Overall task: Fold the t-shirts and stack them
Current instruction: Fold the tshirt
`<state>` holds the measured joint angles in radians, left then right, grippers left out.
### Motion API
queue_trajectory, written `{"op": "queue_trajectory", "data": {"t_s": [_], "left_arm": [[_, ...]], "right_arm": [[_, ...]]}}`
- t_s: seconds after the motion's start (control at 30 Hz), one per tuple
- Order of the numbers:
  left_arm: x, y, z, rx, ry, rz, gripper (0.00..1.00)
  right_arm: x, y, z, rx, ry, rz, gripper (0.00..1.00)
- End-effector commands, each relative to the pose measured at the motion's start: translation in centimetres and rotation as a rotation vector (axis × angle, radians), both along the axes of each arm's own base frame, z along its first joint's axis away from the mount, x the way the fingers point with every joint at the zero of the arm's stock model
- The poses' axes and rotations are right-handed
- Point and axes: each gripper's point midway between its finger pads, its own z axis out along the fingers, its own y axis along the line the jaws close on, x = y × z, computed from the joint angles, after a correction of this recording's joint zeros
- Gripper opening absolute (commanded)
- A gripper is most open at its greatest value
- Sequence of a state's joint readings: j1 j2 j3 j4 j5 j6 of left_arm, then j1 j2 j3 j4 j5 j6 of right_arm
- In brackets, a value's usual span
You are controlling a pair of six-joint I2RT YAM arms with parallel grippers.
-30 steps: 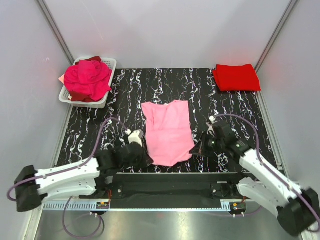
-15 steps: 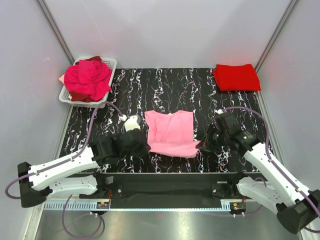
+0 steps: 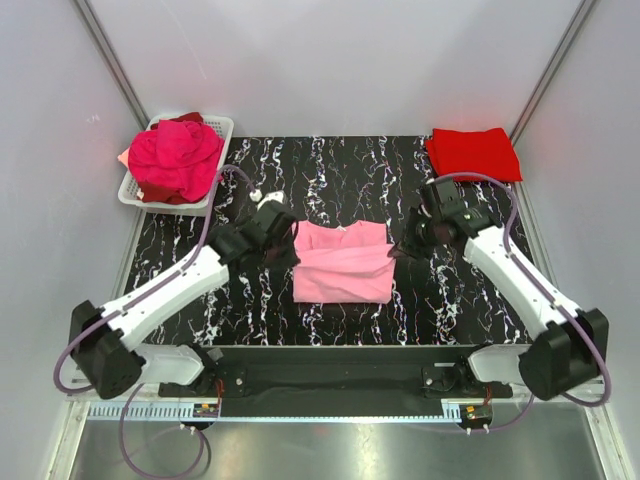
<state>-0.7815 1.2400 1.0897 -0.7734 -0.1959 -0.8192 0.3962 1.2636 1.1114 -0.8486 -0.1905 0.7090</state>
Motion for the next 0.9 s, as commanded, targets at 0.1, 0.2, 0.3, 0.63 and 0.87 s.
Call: {"op": "queue_trajectory", "data": {"t_s": [0.1, 0.2, 0.3, 0.63, 0.87], "left_arm": [[5.4, -0.6, 1.3, -0.020, -0.014, -0.044, 0.07], [8.7, -0.1, 0.7, 0.001, 0.014, -0.025, 0.08], [12.4, 0.6, -0.8, 0.030, 0.060, -0.006, 0.11], [21.6, -0.1, -4.7, -0.020, 0.155, -0.077, 0.75], [19.6, 1.4, -0.2, -0.020, 0.066, -0.048, 0.80]], "right_arm": [[6.6, 0.2, 0.8, 0.021, -0.054, 0.025, 0.00], [9.5, 0.7, 0.5, 0.031, -0.056, 0.037, 0.00], [13.4, 1.1, -2.9, 0.023, 0.028, 0.038, 0.00], [21.5, -0.6, -3.0, -0.089, 0.033, 0.011, 0.95], [19.2, -2.2, -3.6, -0.001, -0.035, 0.004, 0.97]]}}
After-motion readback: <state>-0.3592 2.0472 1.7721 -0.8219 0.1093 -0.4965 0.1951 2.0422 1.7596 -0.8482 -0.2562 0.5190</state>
